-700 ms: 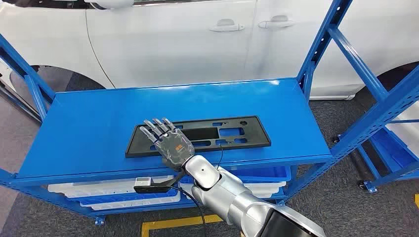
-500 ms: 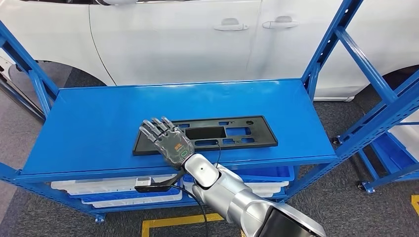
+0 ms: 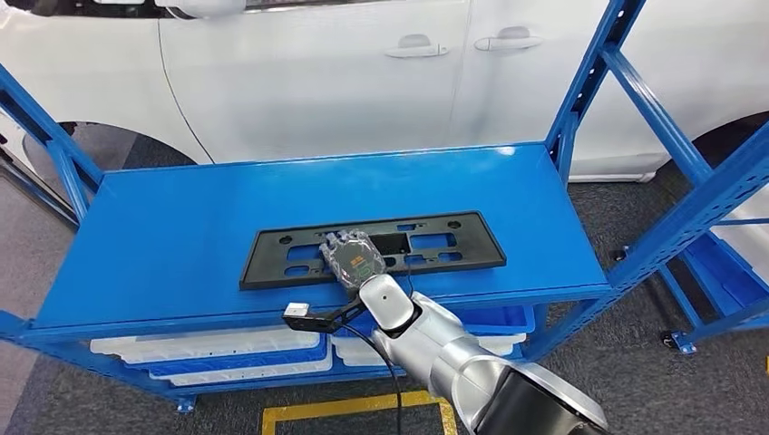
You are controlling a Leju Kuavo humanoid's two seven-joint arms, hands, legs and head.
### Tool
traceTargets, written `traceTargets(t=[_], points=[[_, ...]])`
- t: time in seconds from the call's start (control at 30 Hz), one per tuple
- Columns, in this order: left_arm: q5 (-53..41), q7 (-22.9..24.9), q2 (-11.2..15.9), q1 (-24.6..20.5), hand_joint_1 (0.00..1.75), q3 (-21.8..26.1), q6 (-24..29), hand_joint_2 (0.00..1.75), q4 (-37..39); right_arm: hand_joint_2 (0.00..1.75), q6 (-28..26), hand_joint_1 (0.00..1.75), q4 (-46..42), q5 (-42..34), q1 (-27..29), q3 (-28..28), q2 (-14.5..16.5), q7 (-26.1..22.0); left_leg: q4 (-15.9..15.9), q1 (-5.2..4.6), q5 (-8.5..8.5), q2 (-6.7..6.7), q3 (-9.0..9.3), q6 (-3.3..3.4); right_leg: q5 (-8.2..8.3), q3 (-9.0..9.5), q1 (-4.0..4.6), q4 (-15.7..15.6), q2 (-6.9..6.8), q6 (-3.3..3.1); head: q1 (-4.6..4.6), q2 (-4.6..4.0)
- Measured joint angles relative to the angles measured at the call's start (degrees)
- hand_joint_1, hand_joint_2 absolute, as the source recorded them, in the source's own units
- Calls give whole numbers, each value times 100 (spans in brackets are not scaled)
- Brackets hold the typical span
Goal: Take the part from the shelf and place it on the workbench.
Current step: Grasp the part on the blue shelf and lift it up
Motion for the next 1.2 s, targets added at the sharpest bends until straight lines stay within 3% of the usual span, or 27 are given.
traceTargets(t=[0.07,0.1,0.13,0.17,0.23,0.3,0.4,0.47,0.57,0.6,0.63,0.67,0.77,0.83,0.93,1.0,1.03,1.1,1.13,1.17,1.2], points=[[-20,2,3,-7,0,-2,-11,0,0,175,19,175,30,29,-6,-36,-19,7,800,9,-370,1,-355,-48,-3,4,2,-1,-8,-13,0,0],[-25,5,4,-8,0,-3,-11,0,0,175,27,175,48,42,4,-51,-32,12,1077,12,-448,1,-485,-64,-4,3,4,3,-10,-15,0,0],[-30,9,5,-8,0,-6,-11,0,0,175,33,175,66,52,16,-65,-45,17,1151,15,-416,2,-521,-73,-5,2,4,10,-10,-13,0,0],[-35,11,7,-12,0,-11,-11,0,0,175,37,175,83,61,27,-80,-56,21,972,19,-269,3,-435,-76,-8,2,2,19,-8,-8,0,0],[-45,16,9,-38,0,-25,-11,0,0,175,33,175,97,77,29,-110,-69,22,171,26,113,6,-39,-59,-24,3,1,48,2,18,0,0],[-62,23,10,-77,0,-38,-12,0,0,175,23,175,103,95,19,-143,-77,22,-397,8,285,2,229,5,-34,-17,21,82,14,67,0,0],[-91,27,7,-97,0,-46,-17,0,0,175,-1,175,106,131,5,-197,-89,17,-486,-10,294,-1,256,114,-20,-35,37,83,26,147,0,0],[-96,23,-2,-109,0,-50,-18,0,0,175,-2,175,108,140,-5,-225,-99,14,-516,13,324,10,270,189,-155,-101,32,258,25,204,1,0],[-106,-54,-3,-120,0,-61,-49,0,0,175,-9,175,115,142,-1,-259,-126,-3,-532,20,345,24,249,253,-689,-592,-1,1307,20,264,0,0],[-108,-121,-2,-118,0,-70,-75,0,0,175,-18,175,117,144,4,-268,-137,-13,-531,17,346,26,241,256,-798,-755,-13,1640,19,276,0,0],[-106,-212,0,-115,0,-82,-100,0,0,175,-37,175,118,148,7,-279,-147,-23,-530,15,347,24,240,257,-795,-827,-24,1786,19,282,0,0],[-102,-307,2,-112,0,-97,-122,0,0,175,-62,175,119,151,9,-293,-155,-33,-528,15,346,22,244,255,-692,-793,-32,1717,18,281,0,0],[-86,-449,2,-112,0,-142,-138,0,0,175,-186,175,118,146,5,-391,-164,-84,-514,4,330,5,263,216,-151,-224,-30,569,15,226,1,0],[-67,-476,3,-113,0,-164,-163,0,0,175,-459,175,103,40,5,-501,-172,-224,-501,-12,326,-3,241,152,-44,-37,-6,134,19,177,1,0],[32,-582,9,-116,0,-171,-309,0,0,175,-1180,175,-94,-522,-9,-823,-211,-920,-491,11,311,1,221,40,-28,-44,12,83,31,85,0,0],[96,-631,15,-119,0,-170,-401,0,0,175,-1497,175,-523,-1249,-15,-1190,-249,-1780,-205,27,111,8,113,-13,-4,-12,-6,32,33,16,0,0],[145,-655,16,-119,0,-170,-454,0,0,175,-1509,175,-888,-1780,21,-1411,-272,-2297,135,32,-79,11,-31,-29,-1,0,-7,20,33,-4,0,0],[267,-720,17,-115,0,-162,-582,0,0,175,-1196,175,-1881,-3067,217,-1846,-361,-3271,926,34,-429,10,-381,-54,-7,8,8,19,30,-23,0,0],[338,-763,21,-111,0,-151,-649,0,0,175,-876,175,-2468,-3825,381,-2042,-420,-3691,1155,34,-482,10,-484,-60,-10,14,14,20,25,-23,0,0],[400,-800,26,-104,0,-138,-706,0,0,175,-457,175,-3096,-4622,567,-2213,-493,-4036,1147,34,-418,11,-476,-61,-13,20,17,23,20,-19,0,0],[453,-830,37,-96,0,-124,-752,0,0,175,5,175,-3756,-5440,767,-2366,-563,-4302,911,35,-260,12,-358,-56,-18,25,16,29,16,-11,0,0]])
